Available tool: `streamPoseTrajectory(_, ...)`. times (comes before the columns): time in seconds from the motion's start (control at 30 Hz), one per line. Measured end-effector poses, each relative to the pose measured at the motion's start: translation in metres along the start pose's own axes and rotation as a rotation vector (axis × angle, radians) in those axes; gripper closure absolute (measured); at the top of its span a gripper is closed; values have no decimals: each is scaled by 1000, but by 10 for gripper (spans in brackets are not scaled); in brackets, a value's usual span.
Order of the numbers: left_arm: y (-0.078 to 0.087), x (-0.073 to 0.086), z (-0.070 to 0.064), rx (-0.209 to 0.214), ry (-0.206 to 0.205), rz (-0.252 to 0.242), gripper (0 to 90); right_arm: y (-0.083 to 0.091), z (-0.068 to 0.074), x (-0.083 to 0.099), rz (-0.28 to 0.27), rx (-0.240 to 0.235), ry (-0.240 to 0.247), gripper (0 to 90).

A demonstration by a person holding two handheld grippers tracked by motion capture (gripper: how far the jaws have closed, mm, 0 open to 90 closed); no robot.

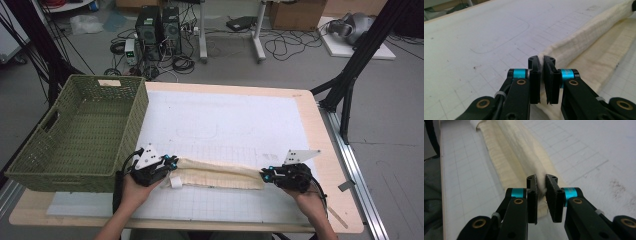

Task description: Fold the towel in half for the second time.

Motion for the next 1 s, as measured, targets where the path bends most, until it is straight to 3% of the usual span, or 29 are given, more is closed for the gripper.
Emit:
streamPoseTrajectory(0.1,4,8,-5,17,-2,23,831,-1,3,6,20,-17,-9,780)
streamPoseTrajectory(0.2,9,15,-8,31,-14,44,827,4,5,4,1,-45,-13,732)
streamPoseTrajectory(0.37,12,21,-9,37,-36,74,825,15,7,-14,-86,-64,-26,642)
streamPoseTrajectory(0.47,12,23,-11,46,-40,80,826,12,7,-26,-116,-75,-37,635)
streamPoseTrajectory(0.63,12,24,-14,67,-43,87,825,-15,9,-32,-42,-72,-28,701)
streamPoseTrajectory(0.73,16,19,-14,82,-36,73,752,-27,11,-27,-3,-84,-31,754)
streamPoseTrajectory(0.87,20,8,-12,86,-32,46,674,-35,15,-17,44,-96,-31,783)
streamPoseTrajectory(1.0,13,-1,-11,79,-30,38,669,-39,19,-8,75,-106,-33,794)
Point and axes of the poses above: each handheld gripper's, and its own axes: y roughly backward along the jaws, x roughly out of its underside, z roughly to its left, the point moved 7 cm from there along -y, roughly forward along the jaws, and after that the axes turned 3 degrees about z, right-handed, at the moved point
